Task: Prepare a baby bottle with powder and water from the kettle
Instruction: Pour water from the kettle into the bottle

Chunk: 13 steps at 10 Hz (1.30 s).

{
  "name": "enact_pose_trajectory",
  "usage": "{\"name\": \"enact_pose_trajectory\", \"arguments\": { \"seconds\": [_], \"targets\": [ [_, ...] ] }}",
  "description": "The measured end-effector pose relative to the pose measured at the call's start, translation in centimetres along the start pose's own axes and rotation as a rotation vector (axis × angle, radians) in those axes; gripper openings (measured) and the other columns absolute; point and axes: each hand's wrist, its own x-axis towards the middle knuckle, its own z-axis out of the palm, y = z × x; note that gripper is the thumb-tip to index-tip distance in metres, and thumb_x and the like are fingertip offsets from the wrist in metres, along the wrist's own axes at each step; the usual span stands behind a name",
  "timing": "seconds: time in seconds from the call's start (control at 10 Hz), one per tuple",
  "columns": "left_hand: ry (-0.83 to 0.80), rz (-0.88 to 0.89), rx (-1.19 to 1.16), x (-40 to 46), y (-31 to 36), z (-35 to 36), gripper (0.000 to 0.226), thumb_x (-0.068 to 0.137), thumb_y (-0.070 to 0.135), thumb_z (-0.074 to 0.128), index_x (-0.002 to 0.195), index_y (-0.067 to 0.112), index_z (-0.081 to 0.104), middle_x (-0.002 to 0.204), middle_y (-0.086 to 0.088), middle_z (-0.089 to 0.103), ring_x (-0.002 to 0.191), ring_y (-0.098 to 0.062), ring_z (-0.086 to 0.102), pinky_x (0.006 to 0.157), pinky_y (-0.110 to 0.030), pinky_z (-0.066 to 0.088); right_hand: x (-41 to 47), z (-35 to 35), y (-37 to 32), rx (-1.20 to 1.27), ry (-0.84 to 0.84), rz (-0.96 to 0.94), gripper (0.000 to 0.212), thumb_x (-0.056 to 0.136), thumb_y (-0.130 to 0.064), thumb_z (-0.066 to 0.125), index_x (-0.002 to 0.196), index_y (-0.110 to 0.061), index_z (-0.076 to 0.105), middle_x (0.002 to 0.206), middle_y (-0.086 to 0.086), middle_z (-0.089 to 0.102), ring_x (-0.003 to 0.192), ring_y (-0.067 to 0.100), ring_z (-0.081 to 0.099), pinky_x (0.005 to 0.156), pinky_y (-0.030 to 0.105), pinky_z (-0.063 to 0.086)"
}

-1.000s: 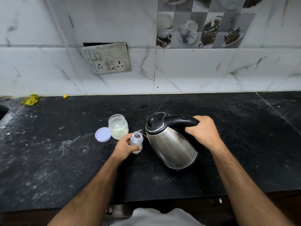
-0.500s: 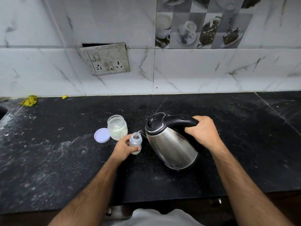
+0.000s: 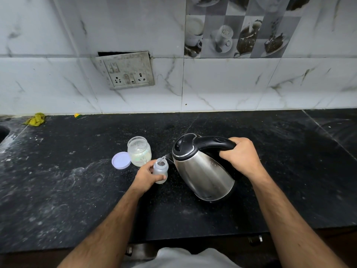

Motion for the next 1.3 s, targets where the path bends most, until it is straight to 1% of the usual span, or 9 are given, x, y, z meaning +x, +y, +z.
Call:
{"name": "enact_pose_trajectory", "arguments": {
  "seconds": [0.1,0.3,0.5,0.7,0.9,1.1,1.2,1.3],
  "targets": [
    [0.000,0.001,-0.006,0.0,0.1,0.1,0.063,0.067,-0.007,0.082,0.124,0.012,0.063,0.114,-0.008,0.072,0.110,-0.026,0.066,0.103,-0.048,0.049,-0.1,-0.1,-0.1,-0.006,0.002,-0.004,0.018,0.049,-0.026,0.061,0.066,-0.023,0.065,0.047,-0.008,0.058,0.045,0.011,0.053,0.049,0.027,0.041],
    [0.003,0.002,-0.009,-0.2,0.3,0.1,0.063,0.067,-0.008,0.082,0.124,0.011,0.062,0.115,-0.008,0.071,0.110,-0.026,0.066,0.103,-0.047,0.049,-0.2,-0.2,-0.4,-0.008,-0.013,-0.007,0.016,0.049,-0.027,0.062,0.064,-0.030,0.066,0.048,-0.010,0.060,0.044,0.007,0.054,0.048,0.025,0.041],
    [0.012,0.002,-0.017,-0.5,0.4,0.1,0.061,0.068,-0.009,0.081,0.123,0.009,0.063,0.115,-0.010,0.071,0.111,-0.028,0.065,0.103,-0.047,0.049,-0.3,-0.3,-0.4,-0.015,-0.010,-0.015,0.014,0.049,-0.027,0.062,0.062,-0.030,0.065,0.046,-0.011,0.058,0.042,0.006,0.051,0.047,0.024,0.039],
    [0.010,0.001,-0.010,-0.7,0.5,0.0,0.061,0.068,-0.009,0.081,0.123,0.009,0.062,0.115,-0.010,0.071,0.111,-0.027,0.065,0.103,-0.047,0.049,-0.3,-0.2,-0.5,-0.019,-0.008,-0.019,0.015,0.049,-0.027,0.062,0.063,-0.028,0.065,0.047,-0.010,0.059,0.044,0.009,0.054,0.048,0.027,0.041],
    [0.010,-0.010,-0.013,-0.9,0.5,0.0,0.063,0.069,-0.010,0.080,0.125,0.010,0.061,0.115,-0.009,0.071,0.112,-0.027,0.065,0.104,-0.045,0.049,-0.4,-0.1,-0.4,-0.021,-0.002,-0.030,0.018,0.049,-0.027,0.062,0.066,-0.023,0.064,0.046,-0.010,0.057,0.042,0.006,0.049,0.046,0.025,0.038],
    [-0.002,-0.006,-0.023,-0.9,0.7,-0.2,0.063,0.069,-0.008,0.081,0.126,0.011,0.061,0.116,-0.009,0.071,0.112,-0.027,0.065,0.104,-0.046,0.048,-0.4,0.0,-0.3,0.002,-0.003,-0.013,0.015,0.050,-0.025,0.062,0.064,-0.024,0.066,0.046,-0.009,0.058,0.043,0.007,0.052,0.047,0.025,0.040],
    [-0.008,0.000,-0.027,-0.9,1.0,-0.1,0.063,0.068,-0.008,0.081,0.125,0.012,0.062,0.115,-0.008,0.071,0.111,-0.025,0.066,0.104,-0.046,0.049,-0.4,0.1,-0.1,0.023,-0.002,0.002,0.015,0.050,-0.023,0.062,0.062,-0.015,0.063,0.044,-0.006,0.054,0.041,0.011,0.049,0.047,0.027,0.038],
    [-0.016,-0.002,-0.039,-0.8,1.4,0.0,0.064,0.068,-0.006,0.082,0.124,0.017,0.062,0.115,-0.005,0.072,0.110,-0.021,0.066,0.103,-0.044,0.049,-0.4,0.2,-0.2,0.025,0.000,-0.004,0.016,0.050,-0.023,0.063,0.060,-0.010,0.062,0.045,-0.005,0.055,0.044,0.011,0.050,0.048,0.028,0.039]
  ]
}}
